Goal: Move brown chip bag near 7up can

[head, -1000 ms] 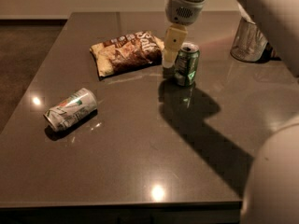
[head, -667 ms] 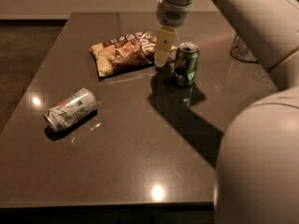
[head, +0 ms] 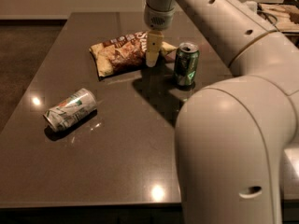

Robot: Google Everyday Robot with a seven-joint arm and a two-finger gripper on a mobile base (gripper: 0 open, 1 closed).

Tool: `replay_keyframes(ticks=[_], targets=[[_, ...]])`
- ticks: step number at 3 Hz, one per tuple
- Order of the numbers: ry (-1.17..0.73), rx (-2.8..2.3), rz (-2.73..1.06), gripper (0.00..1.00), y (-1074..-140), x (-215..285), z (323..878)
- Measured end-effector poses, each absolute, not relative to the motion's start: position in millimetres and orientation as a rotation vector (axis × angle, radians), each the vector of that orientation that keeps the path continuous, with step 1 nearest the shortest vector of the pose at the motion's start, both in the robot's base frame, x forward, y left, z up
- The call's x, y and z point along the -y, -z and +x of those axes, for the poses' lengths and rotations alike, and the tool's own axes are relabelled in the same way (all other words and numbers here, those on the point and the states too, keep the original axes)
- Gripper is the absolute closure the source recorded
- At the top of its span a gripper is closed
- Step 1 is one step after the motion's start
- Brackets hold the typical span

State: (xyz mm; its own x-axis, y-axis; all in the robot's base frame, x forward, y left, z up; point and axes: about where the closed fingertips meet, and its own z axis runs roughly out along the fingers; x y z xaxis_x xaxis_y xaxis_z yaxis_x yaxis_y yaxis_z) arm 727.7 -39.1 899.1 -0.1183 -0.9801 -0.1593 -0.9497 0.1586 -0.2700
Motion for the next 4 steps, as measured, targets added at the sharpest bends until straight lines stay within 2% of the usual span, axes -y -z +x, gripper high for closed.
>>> replay_keyframes(ticks=[1,2,4], targets=[[0.179,-2.144,-1.878,0.0,-889,26,744],[0.199,-2.157,-1.909,0.18,-878,16,752],[0.17,-2.136,-1.956,0.65,-879,-8,736]])
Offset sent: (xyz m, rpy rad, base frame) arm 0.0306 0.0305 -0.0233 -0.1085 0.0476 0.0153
